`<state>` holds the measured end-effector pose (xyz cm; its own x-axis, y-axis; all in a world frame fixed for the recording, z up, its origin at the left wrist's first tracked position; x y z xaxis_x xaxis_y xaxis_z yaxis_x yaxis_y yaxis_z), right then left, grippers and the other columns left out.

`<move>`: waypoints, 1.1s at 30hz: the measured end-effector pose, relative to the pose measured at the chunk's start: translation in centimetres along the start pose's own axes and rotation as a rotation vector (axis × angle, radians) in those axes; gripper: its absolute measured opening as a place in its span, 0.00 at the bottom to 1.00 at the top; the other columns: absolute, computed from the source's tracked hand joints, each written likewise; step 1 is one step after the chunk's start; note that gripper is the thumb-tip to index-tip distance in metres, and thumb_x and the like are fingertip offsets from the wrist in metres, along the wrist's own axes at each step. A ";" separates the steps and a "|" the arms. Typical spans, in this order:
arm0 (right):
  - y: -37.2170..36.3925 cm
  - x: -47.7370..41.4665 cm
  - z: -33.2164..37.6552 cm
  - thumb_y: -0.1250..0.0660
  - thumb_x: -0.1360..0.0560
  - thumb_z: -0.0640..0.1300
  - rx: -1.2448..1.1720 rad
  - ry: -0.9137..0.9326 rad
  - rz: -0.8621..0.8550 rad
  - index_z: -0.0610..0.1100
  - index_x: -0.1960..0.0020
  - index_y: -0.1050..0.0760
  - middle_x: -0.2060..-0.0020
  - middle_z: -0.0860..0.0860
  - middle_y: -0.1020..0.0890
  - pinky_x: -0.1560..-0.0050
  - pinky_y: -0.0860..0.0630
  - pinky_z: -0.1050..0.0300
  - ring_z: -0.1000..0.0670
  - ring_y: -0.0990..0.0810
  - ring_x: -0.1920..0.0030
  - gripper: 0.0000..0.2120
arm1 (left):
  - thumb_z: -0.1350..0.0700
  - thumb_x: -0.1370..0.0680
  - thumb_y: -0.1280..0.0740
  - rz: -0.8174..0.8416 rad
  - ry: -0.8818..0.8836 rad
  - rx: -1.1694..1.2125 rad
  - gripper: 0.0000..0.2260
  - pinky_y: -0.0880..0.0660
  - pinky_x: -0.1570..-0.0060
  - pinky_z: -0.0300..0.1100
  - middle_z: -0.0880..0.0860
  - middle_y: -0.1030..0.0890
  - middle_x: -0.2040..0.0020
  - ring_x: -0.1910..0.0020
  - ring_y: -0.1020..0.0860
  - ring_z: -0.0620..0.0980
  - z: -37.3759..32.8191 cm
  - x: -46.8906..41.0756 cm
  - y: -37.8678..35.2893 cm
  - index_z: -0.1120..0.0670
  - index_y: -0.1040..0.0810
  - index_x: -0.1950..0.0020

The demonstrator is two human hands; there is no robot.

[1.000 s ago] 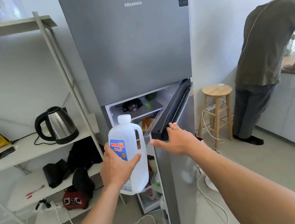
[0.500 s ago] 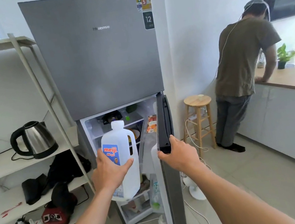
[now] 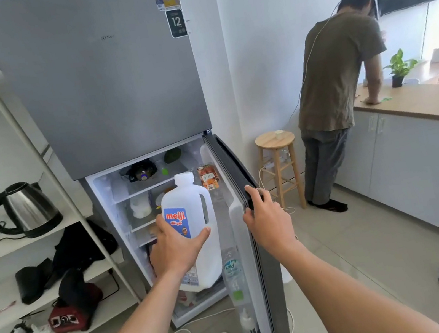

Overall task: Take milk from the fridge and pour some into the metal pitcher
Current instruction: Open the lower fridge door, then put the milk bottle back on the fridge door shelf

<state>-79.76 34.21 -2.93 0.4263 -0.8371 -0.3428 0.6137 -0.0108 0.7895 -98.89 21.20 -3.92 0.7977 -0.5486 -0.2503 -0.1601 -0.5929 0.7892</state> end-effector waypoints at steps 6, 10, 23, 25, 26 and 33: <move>0.5 -0.3 -1.5 0.41 0.26 0.28 0.149 0.137 -0.193 0.35 0.24 0.41 0.25 0.41 0.37 0.25 0.46 0.51 0.40 0.44 0.23 0.30 | 0.30 0.35 0.27 0.005 -0.010 0.030 0.44 0.28 0.60 0.43 0.51 0.25 0.40 0.55 0.26 0.52 -2.6 1.5 -1.4 0.53 0.42 0.32; 1.8 -0.3 -2.6 0.43 0.26 0.25 0.120 0.131 -0.209 0.37 0.24 0.42 0.24 0.42 0.38 0.26 0.38 0.46 0.39 0.47 0.23 0.32 | 0.30 0.35 0.27 0.008 -0.015 0.037 0.46 0.29 0.59 0.43 0.52 0.25 0.37 0.48 0.22 0.55 -3.7 2.2 -2.1 0.53 0.43 0.29; 3.6 -1.0 -5.0 0.44 0.23 0.29 0.189 0.151 -0.170 0.37 0.22 0.49 0.22 0.43 0.44 0.23 0.50 0.52 0.44 0.51 0.22 0.31 | 0.33 0.34 0.25 0.047 -0.047 0.133 0.45 0.31 0.58 0.43 0.51 0.25 0.36 0.50 0.28 0.49 -5.5 3.5 -3.7 0.52 0.42 0.27; 3.5 -1.1 -5.0 0.44 0.23 0.28 0.199 0.148 -0.161 0.37 0.22 0.49 0.22 0.43 0.44 0.22 0.51 0.51 0.44 0.52 0.21 0.32 | 0.33 0.34 0.25 0.049 -0.051 0.136 0.45 0.31 0.57 0.43 0.51 0.25 0.36 0.47 0.24 0.52 -5.4 3.5 -3.8 0.52 0.42 0.27; 3.3 -1.1 -5.1 0.44 0.23 0.28 0.207 0.147 -0.158 0.37 0.22 0.49 0.22 0.43 0.45 0.22 0.51 0.51 0.44 0.53 0.21 0.32 | 0.33 0.34 0.25 0.052 -0.052 0.142 0.45 0.31 0.56 0.44 0.51 0.25 0.36 0.45 0.23 0.54 -5.4 3.5 -3.8 0.52 0.43 0.27; 2.6 -1.4 -5.3 0.45 0.23 0.36 0.289 0.068 -0.158 0.37 0.22 0.49 0.22 0.41 0.48 0.24 0.62 0.42 0.43 0.58 0.22 0.30 | 0.33 0.34 0.25 0.027 -0.063 0.150 0.48 0.26 0.48 0.49 0.53 0.25 0.34 0.40 0.23 0.59 -4.9 2.7 -3.0 0.53 0.44 0.25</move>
<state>-75.19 38.25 -3.11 0.3904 -0.7740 -0.4985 0.4659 -0.3009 0.8321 -93.43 24.41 -4.22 0.7549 -0.5985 -0.2682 -0.2696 -0.6560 0.7050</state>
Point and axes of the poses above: each hand's wrist, its own x-axis away from the middle knuckle, its own y-axis out of the back of the hand, z = x × y, the point moved 6 cm from there along -x, towards the middle knuckle
